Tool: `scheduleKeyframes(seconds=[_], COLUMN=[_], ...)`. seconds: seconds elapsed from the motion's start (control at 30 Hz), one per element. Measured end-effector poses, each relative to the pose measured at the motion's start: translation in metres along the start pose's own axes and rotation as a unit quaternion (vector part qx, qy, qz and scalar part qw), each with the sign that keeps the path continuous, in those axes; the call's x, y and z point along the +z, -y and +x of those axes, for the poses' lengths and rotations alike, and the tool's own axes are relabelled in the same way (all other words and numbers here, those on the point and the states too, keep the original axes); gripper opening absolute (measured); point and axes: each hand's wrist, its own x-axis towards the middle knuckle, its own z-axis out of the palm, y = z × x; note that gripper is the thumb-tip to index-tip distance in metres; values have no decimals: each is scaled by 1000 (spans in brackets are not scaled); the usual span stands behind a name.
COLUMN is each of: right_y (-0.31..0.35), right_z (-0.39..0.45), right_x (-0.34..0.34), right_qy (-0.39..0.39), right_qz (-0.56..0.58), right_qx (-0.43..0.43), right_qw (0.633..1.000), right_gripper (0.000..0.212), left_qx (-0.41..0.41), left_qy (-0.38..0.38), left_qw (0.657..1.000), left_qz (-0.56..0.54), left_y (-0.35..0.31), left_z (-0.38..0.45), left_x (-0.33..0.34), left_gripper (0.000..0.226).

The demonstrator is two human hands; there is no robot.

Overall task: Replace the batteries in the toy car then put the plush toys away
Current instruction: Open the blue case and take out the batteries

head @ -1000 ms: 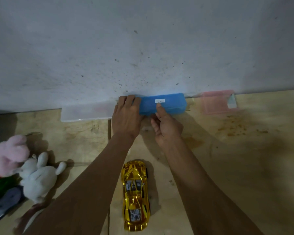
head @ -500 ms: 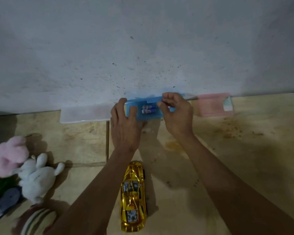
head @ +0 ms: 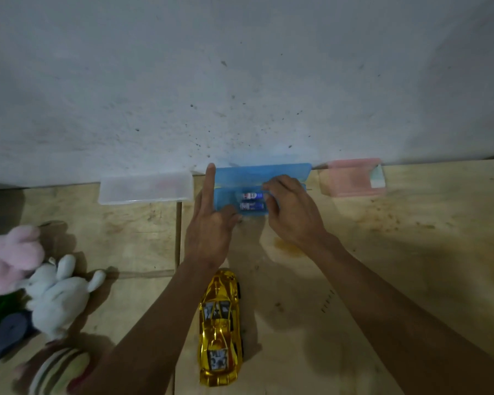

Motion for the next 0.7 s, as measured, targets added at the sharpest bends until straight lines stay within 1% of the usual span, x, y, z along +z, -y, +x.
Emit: scheduleKeyframes(seconds=[0.03, 0.13, 0.2, 0.33, 0.47, 0.53, 0.7], right_y=[1, 2, 2, 1, 11, 14, 12], right_z=[-2, -6, -15, -25, -17, -11, -1], right_x=[4, 11, 15, 19, 21, 23, 28], right_qy=[1, -11, -12, -7, 44, 62, 50], right_qz=[-32, -108, -140, -152, -151, -165, -198], right_qx=[-15, -21, -12, 1, -26, -37, -46], right_qw=[999, 994, 990, 988, 987, 984, 978], right_gripper=[22, 19, 19, 25, 32, 34, 34], left_qx=[8, 54, 68, 71, 43, 38, 32], left_qy=[-2, -13, -7, 4, -6, -6, -12], left_qw=[1000, 998, 998, 997, 998, 998, 997], left_qz=[-4, -16, -13, -12, -42, -54, -66], left_y=[0, 0, 1, 7, 6, 6, 6], left_z=[-1, 0, 1, 4, 6, 8, 8], left_x=[1, -4, -6, -2, 1, 1, 0], left_gripper=[31, 8, 11, 31, 60, 70, 88])
